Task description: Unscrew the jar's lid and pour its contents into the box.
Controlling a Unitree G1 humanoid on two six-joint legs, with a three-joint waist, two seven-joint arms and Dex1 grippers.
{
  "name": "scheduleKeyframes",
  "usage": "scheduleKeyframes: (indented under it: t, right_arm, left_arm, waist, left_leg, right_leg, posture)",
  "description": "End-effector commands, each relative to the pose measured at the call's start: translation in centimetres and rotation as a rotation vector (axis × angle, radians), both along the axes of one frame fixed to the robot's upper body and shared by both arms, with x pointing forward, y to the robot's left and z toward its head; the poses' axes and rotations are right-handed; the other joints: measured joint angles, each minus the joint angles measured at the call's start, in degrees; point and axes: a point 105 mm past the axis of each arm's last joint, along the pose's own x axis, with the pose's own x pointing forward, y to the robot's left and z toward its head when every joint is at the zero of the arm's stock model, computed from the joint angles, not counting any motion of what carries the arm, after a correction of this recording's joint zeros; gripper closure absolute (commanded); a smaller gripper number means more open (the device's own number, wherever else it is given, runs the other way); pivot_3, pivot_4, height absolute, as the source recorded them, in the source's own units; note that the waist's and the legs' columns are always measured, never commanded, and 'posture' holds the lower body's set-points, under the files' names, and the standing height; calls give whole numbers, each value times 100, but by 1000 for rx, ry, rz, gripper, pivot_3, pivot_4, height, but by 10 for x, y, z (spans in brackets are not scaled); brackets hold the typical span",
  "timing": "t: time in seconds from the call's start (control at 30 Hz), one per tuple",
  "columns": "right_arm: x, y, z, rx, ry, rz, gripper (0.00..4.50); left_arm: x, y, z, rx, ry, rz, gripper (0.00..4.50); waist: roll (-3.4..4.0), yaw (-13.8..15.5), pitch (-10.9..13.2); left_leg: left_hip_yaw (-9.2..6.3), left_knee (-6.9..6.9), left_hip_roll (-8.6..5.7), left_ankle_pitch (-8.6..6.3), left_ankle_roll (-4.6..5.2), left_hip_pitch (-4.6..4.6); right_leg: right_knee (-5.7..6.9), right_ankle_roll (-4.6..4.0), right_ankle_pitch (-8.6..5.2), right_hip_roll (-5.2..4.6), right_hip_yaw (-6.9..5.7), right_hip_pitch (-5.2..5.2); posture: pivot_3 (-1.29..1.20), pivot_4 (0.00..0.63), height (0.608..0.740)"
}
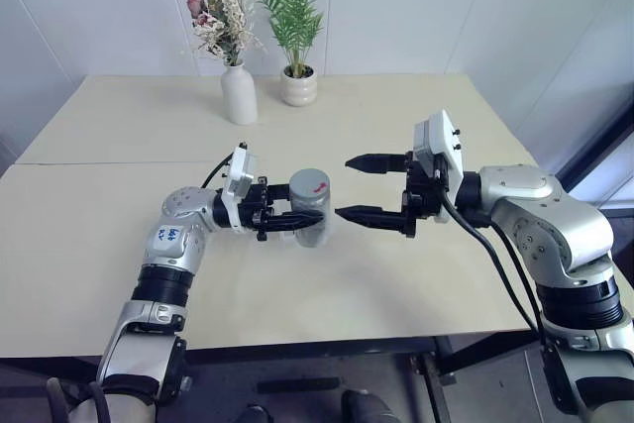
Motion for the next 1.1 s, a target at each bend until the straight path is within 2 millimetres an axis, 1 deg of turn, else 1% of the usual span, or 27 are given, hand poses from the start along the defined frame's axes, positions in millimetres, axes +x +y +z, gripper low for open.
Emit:
scheduleKeyframes:
  t: [0.03,0.17,0.3,0.77,0.97,1.1]
  right_arm:
    - [-13,12,14,47,-47,54,50]
    - [-6,24,19,87,-54,50,50]
    - [4,33,13,69,-62,36,50]
    - [13,53,10,66,-66,89,50]
    - [18,56,9,60,-74,82,50]
    - [20,51,8,50,-77,66,50]
  left_arm:
    - [0,-4,8,5,-61,-35,2365]
    - [1,-10,7,16,-75,-72,2365]
    - [0,-14,7,26,-94,-96,2365]
    - [-3,-24,7,32,-115,-152,2365]
    - [-4,-25,5,32,-118,-159,2365]
    - [-4,-24,5,30,-118,-157,2365]
  waist:
    - [0,0,0]
    - [0,6,0]
    - [0,10,0]
    - [0,5,0]
    - [0,3,0]
    - [0,4,0]
  left_leg:
    - [0,0,0,0,0,2]
    - [1,5,-1,1,2,5]
    - [1,4,-1,1,1,4]
    - [1,3,-1,1,2,4]
    - [0,2,0,1,2,4]
    - [0,2,-1,1,2,4]
  right_leg:
    - [1,0,0,0,0,1]
    - [0,1,1,0,0,7]
    - [-4,2,2,0,1,8]
    - [-1,2,2,0,1,7]
    - [-1,2,2,0,0,7]
    - [-1,2,2,0,0,7]
  posture:
    - [0,150,740]
    - [0,150,740]
    - [0,150,740]
    - [0,150,740]
    - [0,150,740]
    - [0,150,740]
